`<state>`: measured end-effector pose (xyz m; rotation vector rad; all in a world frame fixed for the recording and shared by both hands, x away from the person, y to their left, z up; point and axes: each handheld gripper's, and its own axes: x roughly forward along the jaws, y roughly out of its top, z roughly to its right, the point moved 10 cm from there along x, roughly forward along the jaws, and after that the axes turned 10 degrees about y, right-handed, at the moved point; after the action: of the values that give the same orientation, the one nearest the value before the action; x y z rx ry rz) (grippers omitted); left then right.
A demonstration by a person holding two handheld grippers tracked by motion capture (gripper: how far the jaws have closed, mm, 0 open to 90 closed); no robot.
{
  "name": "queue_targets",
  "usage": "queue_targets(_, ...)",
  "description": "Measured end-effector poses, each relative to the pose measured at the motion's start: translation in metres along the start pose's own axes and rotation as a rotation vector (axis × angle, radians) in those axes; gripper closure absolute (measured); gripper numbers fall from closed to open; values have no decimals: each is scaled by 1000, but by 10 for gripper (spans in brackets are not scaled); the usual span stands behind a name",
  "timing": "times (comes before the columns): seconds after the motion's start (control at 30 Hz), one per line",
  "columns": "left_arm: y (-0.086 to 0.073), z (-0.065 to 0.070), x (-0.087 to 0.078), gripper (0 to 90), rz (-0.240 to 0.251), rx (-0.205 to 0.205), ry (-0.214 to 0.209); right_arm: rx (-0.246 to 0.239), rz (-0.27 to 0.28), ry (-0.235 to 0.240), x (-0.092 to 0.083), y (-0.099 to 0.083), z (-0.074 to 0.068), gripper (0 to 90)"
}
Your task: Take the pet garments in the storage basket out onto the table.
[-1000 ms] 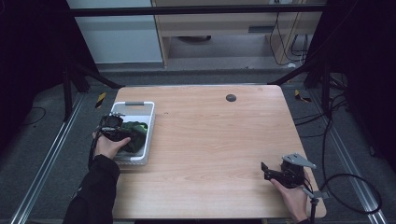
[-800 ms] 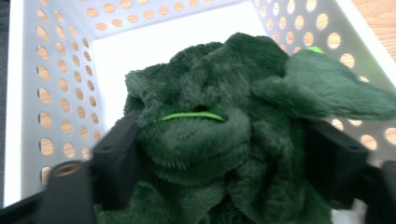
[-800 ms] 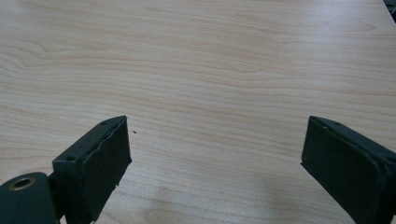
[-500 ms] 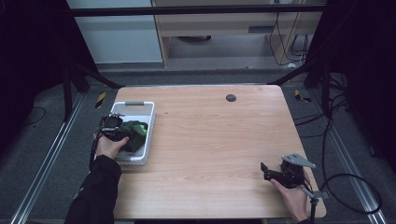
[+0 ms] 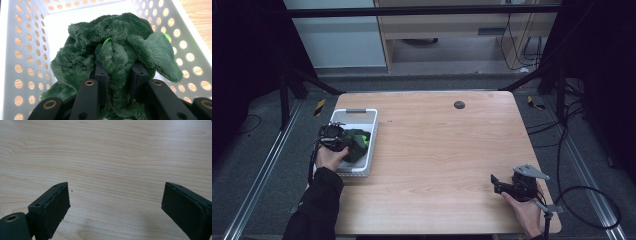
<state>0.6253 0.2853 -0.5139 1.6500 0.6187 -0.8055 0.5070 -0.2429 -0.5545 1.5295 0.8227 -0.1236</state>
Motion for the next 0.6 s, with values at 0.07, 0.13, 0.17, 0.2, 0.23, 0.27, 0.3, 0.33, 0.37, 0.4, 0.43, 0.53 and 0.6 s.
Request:
queue_targets(0.07, 0, 0, -2, 736, 3, -4, 0, 0, 0, 0, 0, 0, 0, 80)
queue_targets(0.13, 1, 0, -5, 741, 8, 0, 2, -4, 1, 0, 0, 0, 0, 80)
queue_targets(0.17, 2, 0, -7, 743, 14, 2, 3, -4, 1, 0, 0, 0, 0, 80)
queue_targets(0.2, 2, 0, -7, 744, 14, 2, 3, -4, 1, 0, 0, 0, 0, 80)
queue_targets(0.23, 3, 0, -10, 744, 21, -5, 0, -4, 1, 0, 0, 0, 0, 80)
queue_targets(0.27, 6, 0, -16, 745, 39, 0, -1, -4, 1, 0, 0, 0, 0, 80)
queue_targets(0.3, 7, 0, -20, 745, 45, -4, -2, -4, 1, 0, 0, 0, 0, 80)
queue_targets(0.33, 8, 0, -23, 745, 54, -3, 0, -4, 1, -1, 0, 0, 1, 80)
queue_targets(0.37, 10, 0, -27, 745, 63, -2, -1, -3, 0, -1, 0, 0, 1, 80)
queue_targets(0.4, 11, -1, -30, 745, 72, -2, -2, -3, 1, 0, 0, 0, 0, 80)
queue_targets(0.43, 13, -1, -34, 745, 82, -7, -4, -2, 1, 0, 0, 0, 0, 79)
queue_targets(0.53, 16, -3, -43, 745, 107, -11, -8, -3, 2, 0, 0, 0, 0, 79)
queue_targets(0.6, 18, -4, -49, 745, 125, -15, -13, 4, 2, 3, -1, 0, 0, 80)
